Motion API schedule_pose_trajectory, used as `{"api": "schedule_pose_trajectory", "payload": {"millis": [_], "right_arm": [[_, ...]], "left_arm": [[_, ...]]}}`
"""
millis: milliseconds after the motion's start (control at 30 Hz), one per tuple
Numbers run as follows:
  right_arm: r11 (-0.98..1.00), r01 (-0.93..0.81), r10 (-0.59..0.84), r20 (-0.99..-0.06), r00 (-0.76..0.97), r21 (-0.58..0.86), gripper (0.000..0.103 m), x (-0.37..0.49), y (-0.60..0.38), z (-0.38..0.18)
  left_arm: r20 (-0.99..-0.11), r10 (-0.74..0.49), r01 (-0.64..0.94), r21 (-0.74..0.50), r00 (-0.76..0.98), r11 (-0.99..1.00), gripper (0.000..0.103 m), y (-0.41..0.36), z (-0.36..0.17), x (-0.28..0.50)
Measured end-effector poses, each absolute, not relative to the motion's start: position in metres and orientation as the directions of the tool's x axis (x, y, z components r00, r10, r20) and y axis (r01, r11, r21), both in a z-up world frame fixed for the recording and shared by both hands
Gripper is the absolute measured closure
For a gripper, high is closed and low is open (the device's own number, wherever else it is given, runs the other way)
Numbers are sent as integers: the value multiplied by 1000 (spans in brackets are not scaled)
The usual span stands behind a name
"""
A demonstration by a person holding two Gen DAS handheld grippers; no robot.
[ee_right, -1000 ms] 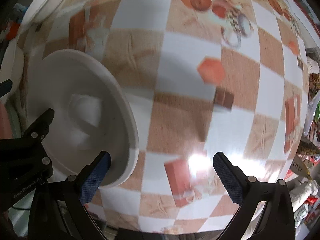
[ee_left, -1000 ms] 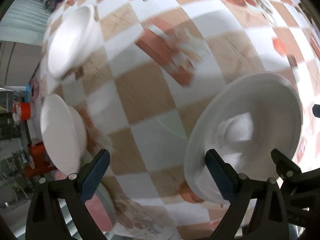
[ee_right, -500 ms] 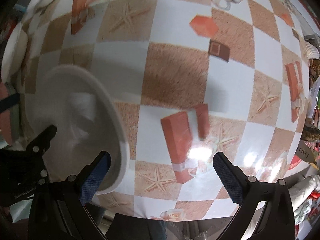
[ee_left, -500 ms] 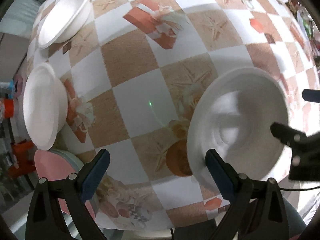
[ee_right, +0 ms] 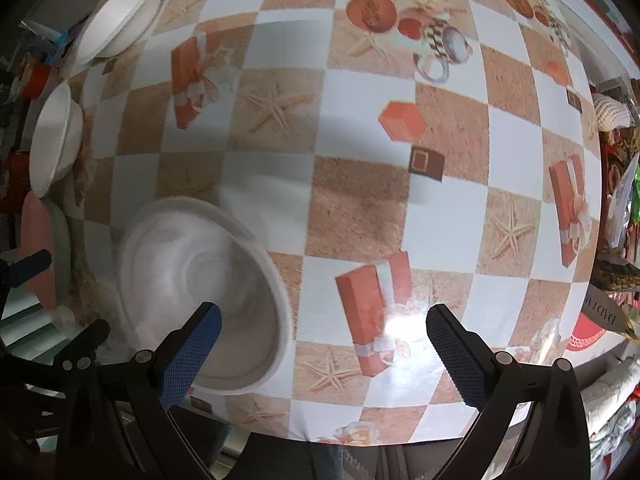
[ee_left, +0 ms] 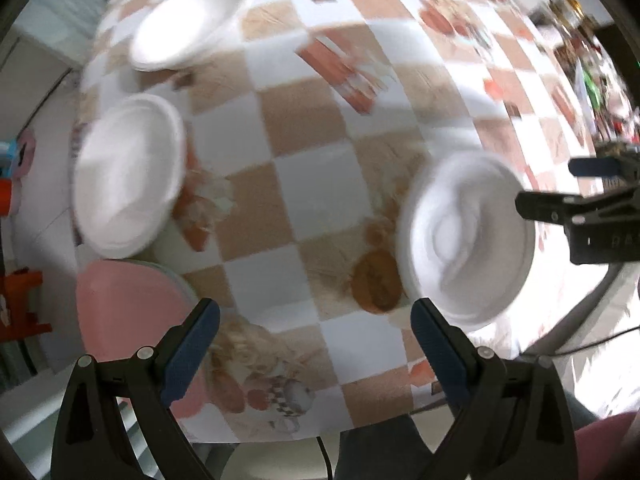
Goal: Organize plates and bowls
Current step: 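Move both grippers toward a white paper bowl on the table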
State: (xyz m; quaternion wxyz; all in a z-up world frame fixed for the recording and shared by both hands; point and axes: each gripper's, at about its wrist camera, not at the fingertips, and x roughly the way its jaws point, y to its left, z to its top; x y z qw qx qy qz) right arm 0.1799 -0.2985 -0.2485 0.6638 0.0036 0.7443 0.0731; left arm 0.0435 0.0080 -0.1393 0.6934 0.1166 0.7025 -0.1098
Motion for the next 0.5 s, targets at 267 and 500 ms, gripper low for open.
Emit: {"api": "schedule_pose_trajectory", "payload": {"millis": [267,500], "right_arm": [[978,-140,151,-988,-27,154,0,217,-264,-192],[954,-228,198,-980,-10,195,0,245,-180,-166]], "left_arm": [[-995,18,73,24,93,997,5,83,-99,86],[-994,66,-114,56,85,992,5,135,-109,110]]}}
